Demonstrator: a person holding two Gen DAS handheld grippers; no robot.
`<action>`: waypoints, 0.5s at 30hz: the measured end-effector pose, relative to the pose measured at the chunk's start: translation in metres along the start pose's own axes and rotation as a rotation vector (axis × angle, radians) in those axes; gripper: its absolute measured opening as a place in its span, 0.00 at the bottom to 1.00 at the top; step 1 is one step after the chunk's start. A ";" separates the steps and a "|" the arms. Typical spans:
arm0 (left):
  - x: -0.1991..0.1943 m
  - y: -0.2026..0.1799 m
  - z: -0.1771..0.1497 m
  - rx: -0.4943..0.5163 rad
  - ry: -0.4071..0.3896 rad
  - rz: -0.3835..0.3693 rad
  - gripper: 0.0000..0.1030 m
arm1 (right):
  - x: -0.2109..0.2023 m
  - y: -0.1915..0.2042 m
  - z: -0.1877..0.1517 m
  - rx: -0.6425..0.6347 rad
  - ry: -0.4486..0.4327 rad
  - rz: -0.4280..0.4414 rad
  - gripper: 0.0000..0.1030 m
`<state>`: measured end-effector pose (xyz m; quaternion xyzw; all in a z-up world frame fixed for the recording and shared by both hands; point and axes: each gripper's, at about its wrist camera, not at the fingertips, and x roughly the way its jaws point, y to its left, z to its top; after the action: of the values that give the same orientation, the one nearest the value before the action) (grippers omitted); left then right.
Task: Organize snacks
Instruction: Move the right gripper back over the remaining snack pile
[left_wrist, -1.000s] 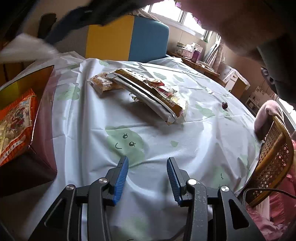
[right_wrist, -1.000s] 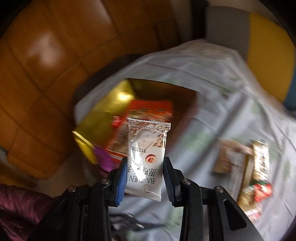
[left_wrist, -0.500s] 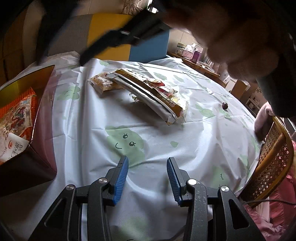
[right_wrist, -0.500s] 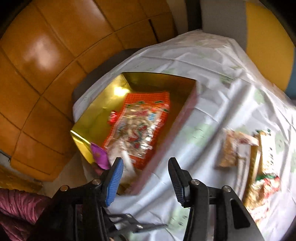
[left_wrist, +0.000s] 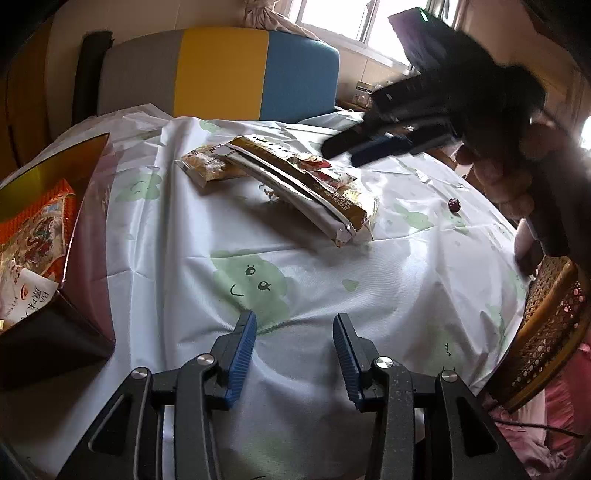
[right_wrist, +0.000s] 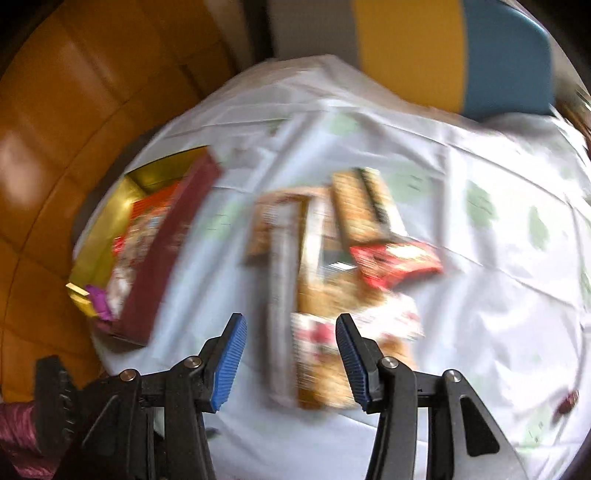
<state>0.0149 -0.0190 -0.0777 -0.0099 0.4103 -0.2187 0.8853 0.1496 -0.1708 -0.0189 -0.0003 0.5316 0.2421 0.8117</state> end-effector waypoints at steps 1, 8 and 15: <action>0.000 0.000 0.000 0.002 0.001 0.002 0.42 | -0.001 -0.013 -0.004 0.027 -0.001 -0.020 0.50; 0.001 -0.002 0.001 0.017 0.007 0.025 0.43 | -0.005 -0.075 -0.019 0.222 -0.033 -0.150 0.50; 0.002 -0.004 0.002 0.019 0.015 0.040 0.43 | -0.001 -0.099 -0.017 0.351 -0.031 -0.165 0.50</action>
<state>0.0157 -0.0238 -0.0774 0.0085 0.4148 -0.2049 0.8865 0.1731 -0.2629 -0.0508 0.1014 0.5514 0.0784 0.8243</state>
